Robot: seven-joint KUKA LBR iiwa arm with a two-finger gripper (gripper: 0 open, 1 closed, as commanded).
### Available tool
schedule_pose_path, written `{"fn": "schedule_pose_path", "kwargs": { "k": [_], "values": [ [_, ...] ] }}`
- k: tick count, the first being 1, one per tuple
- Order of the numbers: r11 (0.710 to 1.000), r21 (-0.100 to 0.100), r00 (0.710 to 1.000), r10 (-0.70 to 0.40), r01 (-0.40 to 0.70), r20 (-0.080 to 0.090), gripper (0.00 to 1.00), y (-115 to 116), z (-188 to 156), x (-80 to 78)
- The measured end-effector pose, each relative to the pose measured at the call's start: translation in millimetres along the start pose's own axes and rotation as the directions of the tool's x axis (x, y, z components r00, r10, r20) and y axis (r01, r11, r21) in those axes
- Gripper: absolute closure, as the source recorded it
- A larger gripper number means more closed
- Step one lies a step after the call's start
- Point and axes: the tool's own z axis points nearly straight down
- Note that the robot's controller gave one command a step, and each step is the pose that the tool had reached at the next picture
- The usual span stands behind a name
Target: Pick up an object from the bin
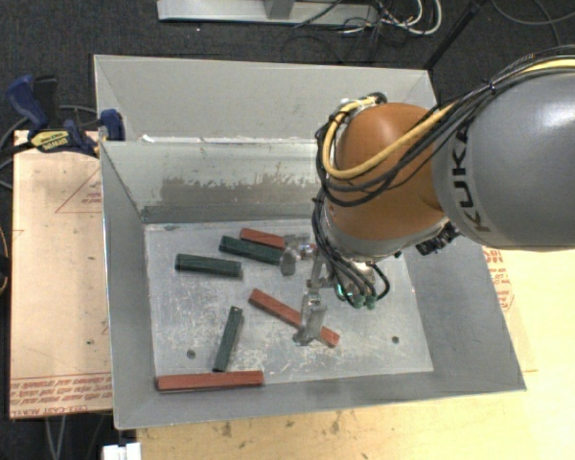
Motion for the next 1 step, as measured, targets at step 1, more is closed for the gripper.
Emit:
{"fn": "schedule_pose_path", "kwargs": {
  "k": [1],
  "values": [
    [0.997, 0.001, 0.997, 0.077, -0.077, 0.002, 0.0, -41.0, 119.7, -25.2]
  ]
}}
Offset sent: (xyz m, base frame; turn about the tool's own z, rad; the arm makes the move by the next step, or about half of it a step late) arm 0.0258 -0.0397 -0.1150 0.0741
